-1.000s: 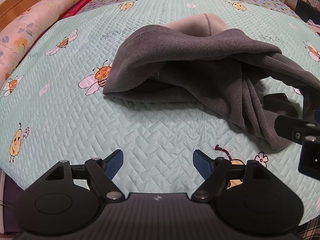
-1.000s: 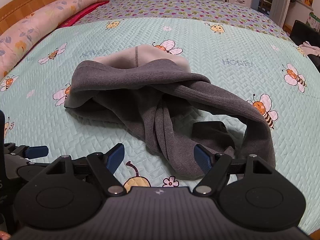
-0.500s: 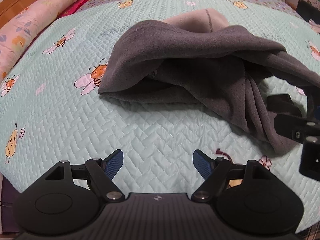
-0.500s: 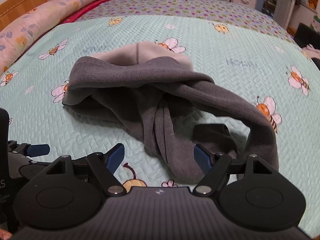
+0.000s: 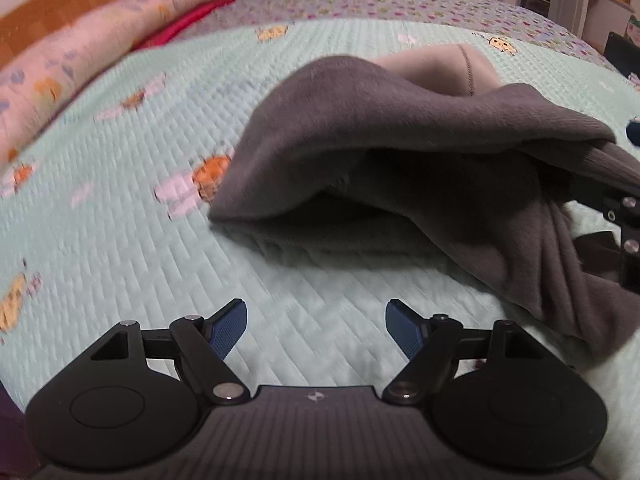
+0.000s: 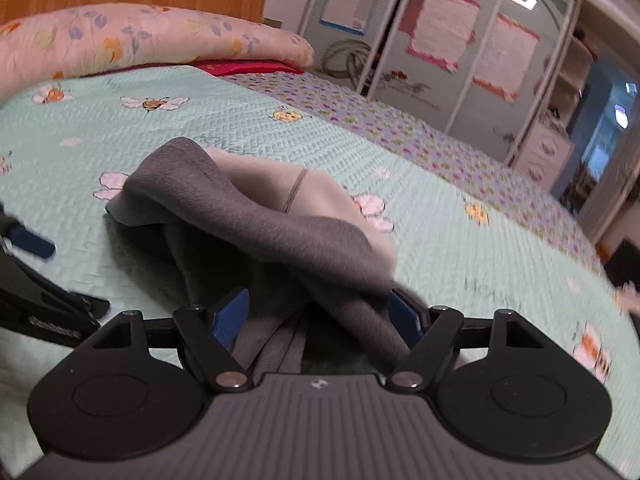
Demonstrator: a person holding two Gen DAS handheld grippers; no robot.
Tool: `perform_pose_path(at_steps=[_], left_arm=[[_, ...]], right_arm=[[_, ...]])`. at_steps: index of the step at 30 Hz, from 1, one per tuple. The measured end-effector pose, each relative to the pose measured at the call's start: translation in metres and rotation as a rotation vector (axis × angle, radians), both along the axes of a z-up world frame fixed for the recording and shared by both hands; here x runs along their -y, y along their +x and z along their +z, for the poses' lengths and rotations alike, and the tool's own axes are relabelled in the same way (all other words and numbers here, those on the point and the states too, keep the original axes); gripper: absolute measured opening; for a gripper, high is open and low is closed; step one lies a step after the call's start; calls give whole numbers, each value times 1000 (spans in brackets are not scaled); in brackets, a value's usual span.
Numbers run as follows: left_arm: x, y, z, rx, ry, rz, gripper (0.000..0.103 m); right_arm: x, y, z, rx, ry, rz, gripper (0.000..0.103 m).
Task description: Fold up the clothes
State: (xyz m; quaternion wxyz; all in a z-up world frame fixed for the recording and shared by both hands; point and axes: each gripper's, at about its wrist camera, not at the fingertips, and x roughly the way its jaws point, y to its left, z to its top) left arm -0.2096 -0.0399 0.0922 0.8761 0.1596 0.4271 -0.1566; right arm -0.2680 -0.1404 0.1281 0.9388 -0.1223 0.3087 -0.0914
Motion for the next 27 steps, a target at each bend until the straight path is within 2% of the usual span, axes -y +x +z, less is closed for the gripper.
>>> perform_pose_path(at_steps=[3,8,13,17,18,19,21,24,27], left_arm=[[4,9,-2,11,9,0,79],[15,23,-11,6,36,3,79],[9,28,-18,-56,-23,35,79],[7,23,-22,-66,-49,29,79],[6,23,-22,-61,-63,24,79],[6,23,-21,-53,-83,14,79],[6,22,-19,-36,-122,-4,79],[8,22,-15,-2,-191,-29,79],[13,24,-14,20,-252,-38,79]], right_arm=[[0,12,-5,-30,-35,9,76],[3,23,-9,-46,-19,12,76],[0,39,-19,-35,-120,43,76],[0,54,-24,-1,-186,76,75],[1,57,-23,6,-180,83,72],[5,60,-19,8,-138,90,56],[19,69,-6,6,17,94,25],[40,76,14,55,175,47,11],[51,77,27,111,249,17,6]])
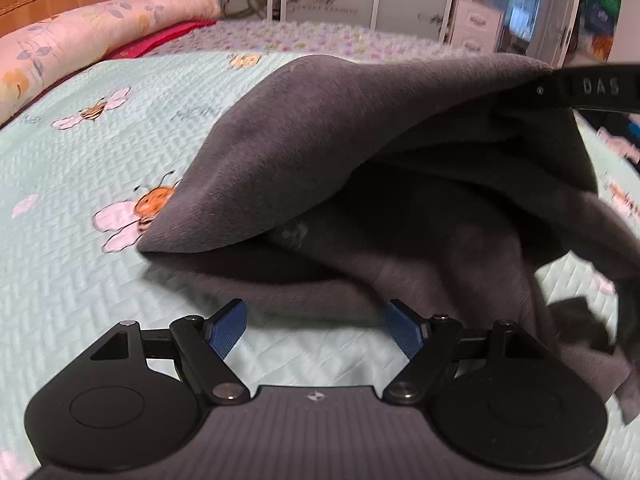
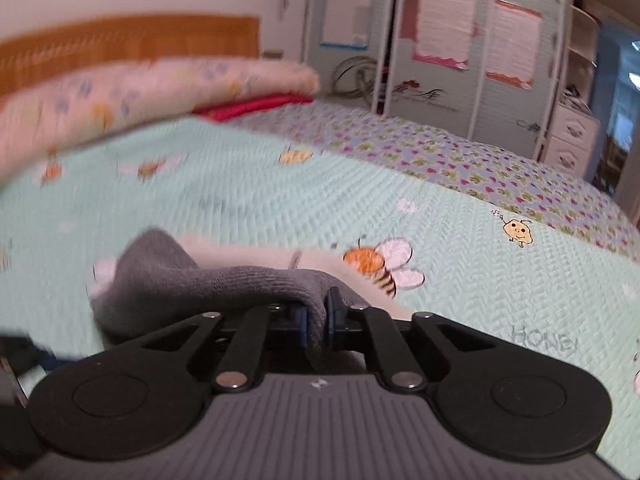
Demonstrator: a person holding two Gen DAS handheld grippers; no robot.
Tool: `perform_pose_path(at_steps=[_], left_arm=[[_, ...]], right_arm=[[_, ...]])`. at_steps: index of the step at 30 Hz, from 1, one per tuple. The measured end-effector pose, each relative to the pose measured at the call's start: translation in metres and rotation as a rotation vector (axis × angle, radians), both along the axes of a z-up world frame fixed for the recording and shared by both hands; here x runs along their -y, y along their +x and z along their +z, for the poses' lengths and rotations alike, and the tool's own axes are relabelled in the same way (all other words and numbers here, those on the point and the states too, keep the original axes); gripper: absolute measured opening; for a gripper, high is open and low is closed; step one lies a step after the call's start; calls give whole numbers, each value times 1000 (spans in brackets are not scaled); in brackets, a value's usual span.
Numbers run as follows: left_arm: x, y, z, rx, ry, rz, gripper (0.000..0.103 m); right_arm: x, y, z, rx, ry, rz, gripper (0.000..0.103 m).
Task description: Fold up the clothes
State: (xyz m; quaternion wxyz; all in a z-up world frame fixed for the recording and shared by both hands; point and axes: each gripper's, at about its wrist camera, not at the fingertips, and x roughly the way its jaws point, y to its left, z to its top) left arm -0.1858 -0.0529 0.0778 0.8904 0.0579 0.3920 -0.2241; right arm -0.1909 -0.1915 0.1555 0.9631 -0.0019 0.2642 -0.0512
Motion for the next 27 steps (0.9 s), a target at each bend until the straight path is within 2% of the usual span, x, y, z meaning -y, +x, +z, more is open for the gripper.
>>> perform_pose_path(at_steps=[2,6,8,11,15,19,21,22,24,26,27], left_arm=[[5,6,-4,-21,-8,11,79],[8,8,-5,-41,-10,11,79],[8,4,-2,-20,-7,4,79],[7,1,6,24,8,6,79],[8,4,17,46,-34,-15,79],[22,21,33,115,-16,-2,79],[34,37,37,158,3,-1,80],[41,47,35,152,31,-15,80],[52,61,30,133,90,-27,78],[49,63,30,141,107,-35,78],[43,59,31,155,87,-36,78]], right_arm=[[3,-5,5,34,26,-9,5],[-5,-34,23,159,-44,-72,4],[-3,-53,36,219,-48,-122,4],[8,-87,58,283,26,-153,3],[12,-130,78,334,104,-140,3],[27,-124,82,347,95,-212,4],[52,-88,58,220,39,-276,10],[65,-70,46,157,11,-307,23],[89,-36,22,30,-40,-368,35],[97,-33,0,-68,26,-384,35],[100,-33,-9,-109,59,-388,35]])
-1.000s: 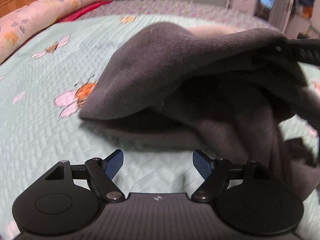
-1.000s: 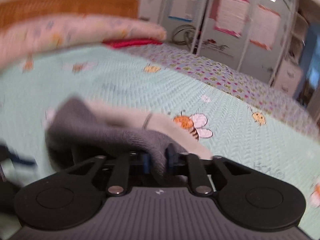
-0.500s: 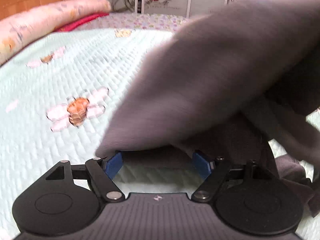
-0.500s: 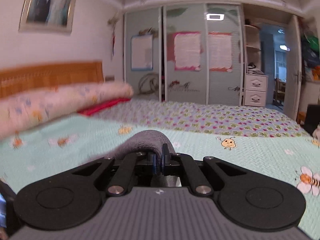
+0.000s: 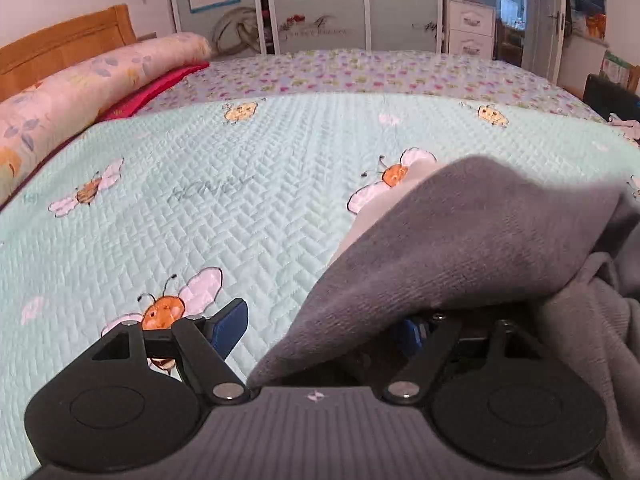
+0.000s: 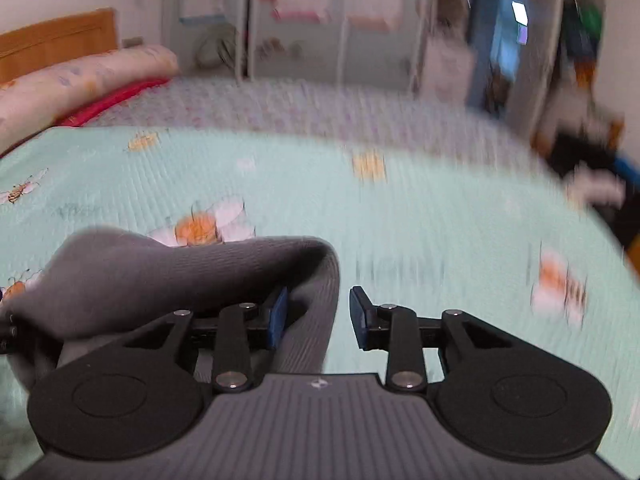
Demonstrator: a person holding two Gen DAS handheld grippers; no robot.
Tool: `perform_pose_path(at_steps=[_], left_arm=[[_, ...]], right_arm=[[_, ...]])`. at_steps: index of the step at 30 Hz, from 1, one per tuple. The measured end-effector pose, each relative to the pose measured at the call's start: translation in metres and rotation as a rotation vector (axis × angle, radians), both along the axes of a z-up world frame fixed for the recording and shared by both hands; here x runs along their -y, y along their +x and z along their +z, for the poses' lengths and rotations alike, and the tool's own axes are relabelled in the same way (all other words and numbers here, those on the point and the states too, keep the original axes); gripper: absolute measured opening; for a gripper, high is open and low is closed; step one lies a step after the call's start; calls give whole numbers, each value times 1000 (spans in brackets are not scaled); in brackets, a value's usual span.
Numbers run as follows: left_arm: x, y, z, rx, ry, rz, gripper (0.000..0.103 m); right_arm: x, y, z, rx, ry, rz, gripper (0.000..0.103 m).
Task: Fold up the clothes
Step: 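Lift the hoodie with the right gripper while the left gripper grasps the body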
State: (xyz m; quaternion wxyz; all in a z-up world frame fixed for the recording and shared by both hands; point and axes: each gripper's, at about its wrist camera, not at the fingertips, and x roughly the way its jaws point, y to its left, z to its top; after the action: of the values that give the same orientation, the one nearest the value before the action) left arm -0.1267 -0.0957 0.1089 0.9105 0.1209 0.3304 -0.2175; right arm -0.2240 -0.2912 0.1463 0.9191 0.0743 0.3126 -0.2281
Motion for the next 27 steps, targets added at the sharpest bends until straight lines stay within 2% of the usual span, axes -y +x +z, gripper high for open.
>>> perform_pose_path(at_steps=[2,3,4,5,6,8,9,12,14,15,16,17,18,20,22,25,27], left_arm=[[-11,-6,-6,-9,-33,-4,79],[-14,-7,-10,-19,-41,-4,79],[-15,-6,-14,-29,-38,0,79],[-15,-7,-18,-38,-33,6,79],[-14,-8,-21,-46,-25,15,79],[-18,-16,-22,-45,-33,27,79],[-20,-21,-20,-42,-41,31,79],[-26,-33,-17,-48,-61,27,79],[-26,-38,-19,-54,-45,8,79],[-25,-40,-21,-54,-32,0,79],[-23,-42,-23,-55,-19,-8,79],[-23,-44,-23,-55,-12,-13,79],[-22,-44,-22,-58,-21,-14,79],[-22,-44,-17,-69,-55,-21,79],[-20,-47,-8,-47,-75,-32,79],[-17,-53,11,-3,-100,-40,79],[-20,-56,28,18,-161,-41,79]], right_arm=[[-18,-27,1,93,48,64,38],[-28,-40,1,139,68,95,48],[-46,-51,3,173,56,113,63],[-64,-60,4,203,44,135,72],[-82,-59,0,189,28,200,86],[-118,-57,-7,156,-6,326,86],[-135,-45,-16,104,-38,363,86],[-155,-12,-46,13,-110,303,85],[-154,1,-61,-10,-115,280,77],[-149,2,-64,-9,-83,280,46],[-141,-2,-64,0,-29,267,35],[-133,-9,-60,27,38,254,29],[-128,-17,-54,51,70,246,17],[-118,-34,-42,99,136,234,14],[-111,-52,-22,161,223,274,13],[-110,-94,14,273,325,370,13],[-101,-119,37,360,390,430,13]])
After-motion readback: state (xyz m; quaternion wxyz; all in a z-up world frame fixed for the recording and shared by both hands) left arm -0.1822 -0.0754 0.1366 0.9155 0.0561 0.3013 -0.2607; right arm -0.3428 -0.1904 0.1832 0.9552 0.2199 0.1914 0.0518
